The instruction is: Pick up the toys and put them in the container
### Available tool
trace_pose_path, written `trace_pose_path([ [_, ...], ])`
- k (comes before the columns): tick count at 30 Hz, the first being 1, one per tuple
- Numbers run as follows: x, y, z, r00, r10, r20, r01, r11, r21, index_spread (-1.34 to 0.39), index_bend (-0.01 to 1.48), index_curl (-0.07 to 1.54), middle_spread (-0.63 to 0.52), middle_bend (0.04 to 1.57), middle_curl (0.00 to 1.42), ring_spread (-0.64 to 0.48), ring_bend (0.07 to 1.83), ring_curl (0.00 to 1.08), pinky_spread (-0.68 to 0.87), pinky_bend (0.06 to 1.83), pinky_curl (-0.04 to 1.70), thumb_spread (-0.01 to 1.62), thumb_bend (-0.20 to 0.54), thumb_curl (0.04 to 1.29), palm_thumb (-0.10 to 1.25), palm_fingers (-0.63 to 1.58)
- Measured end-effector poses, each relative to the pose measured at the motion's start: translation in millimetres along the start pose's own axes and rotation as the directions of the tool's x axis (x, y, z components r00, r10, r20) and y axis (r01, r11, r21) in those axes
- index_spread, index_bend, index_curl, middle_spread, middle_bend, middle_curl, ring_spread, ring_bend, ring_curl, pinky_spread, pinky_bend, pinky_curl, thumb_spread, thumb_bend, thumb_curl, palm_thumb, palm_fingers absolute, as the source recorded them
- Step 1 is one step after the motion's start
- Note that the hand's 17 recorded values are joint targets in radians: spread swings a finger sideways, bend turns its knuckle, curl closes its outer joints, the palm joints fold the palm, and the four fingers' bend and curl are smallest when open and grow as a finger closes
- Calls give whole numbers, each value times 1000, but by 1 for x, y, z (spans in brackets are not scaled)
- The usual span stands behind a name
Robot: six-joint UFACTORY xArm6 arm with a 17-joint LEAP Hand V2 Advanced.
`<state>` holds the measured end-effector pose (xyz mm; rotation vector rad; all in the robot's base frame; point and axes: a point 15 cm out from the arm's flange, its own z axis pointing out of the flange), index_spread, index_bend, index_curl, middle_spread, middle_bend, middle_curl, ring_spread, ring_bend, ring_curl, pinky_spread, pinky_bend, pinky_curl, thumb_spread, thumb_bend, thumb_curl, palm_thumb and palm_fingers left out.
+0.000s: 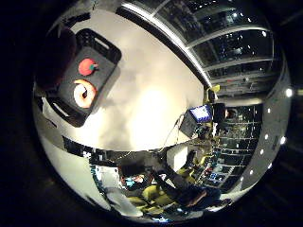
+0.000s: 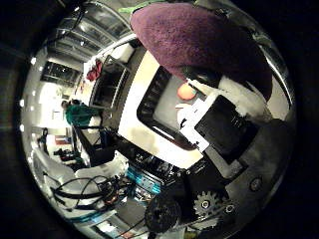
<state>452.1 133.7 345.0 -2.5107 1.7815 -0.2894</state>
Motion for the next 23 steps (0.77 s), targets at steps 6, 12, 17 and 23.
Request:
trace_pose_path([
  [6,-13,-9,41,999,-28,15,29,999,-36,-521,314,558,-174,406,570,-79,574,416,105,743,419,1001,-44,444,869,7],
  [12,-14,-7,48,998,-62,17,63,996,-56,-508,141,395,25,185,422,162,404,315,391,721,358,945,-33,408,776,-61],
  [17,-6,1,35,999,-48,15,49,997,-60,-498,156,327,67,181,372,209,361,290,445,677,323,955,-28,392,774,-44],
  [23,3,35,6,1000,-14,28,17,993,-118,-482,184,315,74,180,339,217,286,265,438,590,289,974,-24,376,776,-17],
])
